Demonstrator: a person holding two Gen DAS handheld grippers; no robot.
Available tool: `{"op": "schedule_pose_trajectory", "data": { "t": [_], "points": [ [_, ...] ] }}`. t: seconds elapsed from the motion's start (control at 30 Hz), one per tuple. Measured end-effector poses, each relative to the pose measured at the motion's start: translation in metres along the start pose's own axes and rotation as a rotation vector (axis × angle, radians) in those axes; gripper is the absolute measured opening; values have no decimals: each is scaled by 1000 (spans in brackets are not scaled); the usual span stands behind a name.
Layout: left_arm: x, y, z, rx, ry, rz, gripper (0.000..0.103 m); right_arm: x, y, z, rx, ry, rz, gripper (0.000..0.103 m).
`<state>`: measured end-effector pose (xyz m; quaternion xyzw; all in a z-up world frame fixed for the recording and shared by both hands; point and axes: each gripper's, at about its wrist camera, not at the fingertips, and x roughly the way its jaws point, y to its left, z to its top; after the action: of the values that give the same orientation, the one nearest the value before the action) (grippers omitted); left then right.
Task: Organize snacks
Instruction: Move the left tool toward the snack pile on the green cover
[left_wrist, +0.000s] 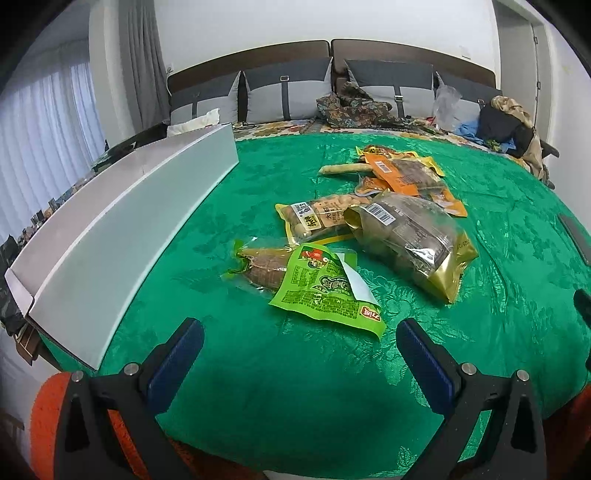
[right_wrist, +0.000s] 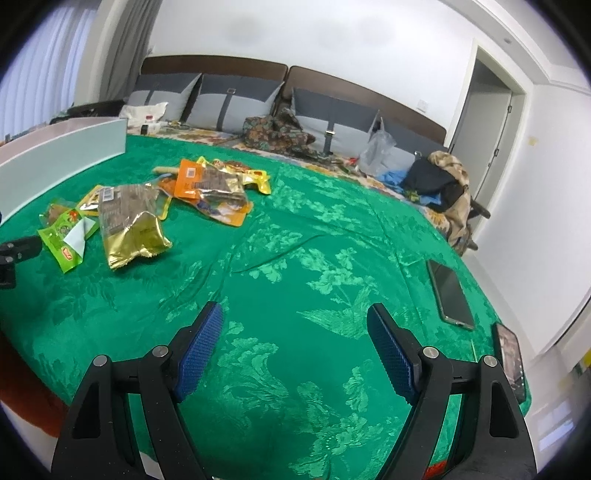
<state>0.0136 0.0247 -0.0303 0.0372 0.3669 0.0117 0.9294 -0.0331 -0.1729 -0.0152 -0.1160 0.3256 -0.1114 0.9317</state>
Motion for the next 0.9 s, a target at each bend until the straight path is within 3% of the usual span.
{"op": "schedule_pose_trajectory", "data": {
  "t": [0.33, 0.9],
  "points": [
    [12, -1, -4, 18, 21, 34, 103, 3, 0, -3, 2, 11, 4, 83],
    [23, -1, -7, 20, 62, 23, 103, 12, -4, -6, 14, 44, 11, 83]
  ]
}}
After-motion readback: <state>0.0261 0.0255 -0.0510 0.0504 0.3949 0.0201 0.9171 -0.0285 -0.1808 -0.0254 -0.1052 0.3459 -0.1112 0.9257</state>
